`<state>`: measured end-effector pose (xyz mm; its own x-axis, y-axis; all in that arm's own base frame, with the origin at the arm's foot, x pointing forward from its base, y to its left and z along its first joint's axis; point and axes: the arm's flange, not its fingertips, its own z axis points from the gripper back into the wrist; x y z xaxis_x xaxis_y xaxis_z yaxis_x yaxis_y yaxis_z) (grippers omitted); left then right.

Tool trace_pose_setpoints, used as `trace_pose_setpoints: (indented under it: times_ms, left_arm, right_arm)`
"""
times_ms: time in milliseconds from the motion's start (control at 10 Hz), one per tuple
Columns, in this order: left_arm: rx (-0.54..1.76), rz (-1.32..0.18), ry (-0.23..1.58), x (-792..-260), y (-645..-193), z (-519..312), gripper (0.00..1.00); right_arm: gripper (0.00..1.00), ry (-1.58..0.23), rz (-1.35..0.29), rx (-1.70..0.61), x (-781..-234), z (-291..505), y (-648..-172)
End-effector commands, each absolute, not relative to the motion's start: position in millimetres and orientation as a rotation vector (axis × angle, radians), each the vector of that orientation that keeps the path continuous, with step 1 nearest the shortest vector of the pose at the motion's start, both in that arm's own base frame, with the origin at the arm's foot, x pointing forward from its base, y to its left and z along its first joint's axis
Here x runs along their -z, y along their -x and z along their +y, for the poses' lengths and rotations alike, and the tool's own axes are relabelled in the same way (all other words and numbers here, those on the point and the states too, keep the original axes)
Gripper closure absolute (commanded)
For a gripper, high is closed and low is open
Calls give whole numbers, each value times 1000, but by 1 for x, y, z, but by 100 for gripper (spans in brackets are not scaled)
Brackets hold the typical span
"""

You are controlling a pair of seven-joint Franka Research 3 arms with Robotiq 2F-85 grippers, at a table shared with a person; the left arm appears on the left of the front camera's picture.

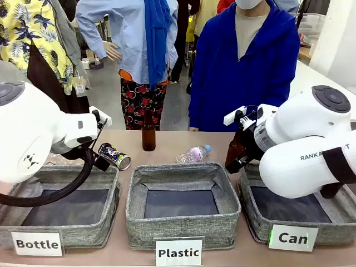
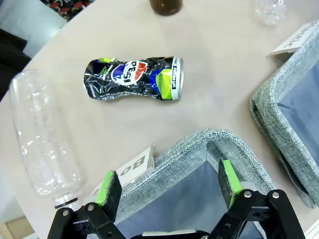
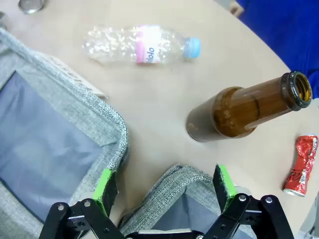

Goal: Sort the can waste into the basket.
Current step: Pick up the can waste from the table and place it in the right Fabric basket.

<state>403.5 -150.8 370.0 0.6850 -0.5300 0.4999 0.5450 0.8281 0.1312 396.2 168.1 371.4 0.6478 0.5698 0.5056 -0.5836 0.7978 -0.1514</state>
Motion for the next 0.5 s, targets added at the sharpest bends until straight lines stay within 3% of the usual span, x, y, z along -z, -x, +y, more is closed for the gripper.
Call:
trace_pose_setpoints:
  times_ms: [0,400]
  left_arm:
    - [602,-551,29,-370,-403,-151,0]
    - [602,-551,29,-370,-403,-151,0]
  right_arm:
    - [0,-26,-566,-656,-371,168,-396]
    - [0,-26,-566,-656,-371,168,-396]
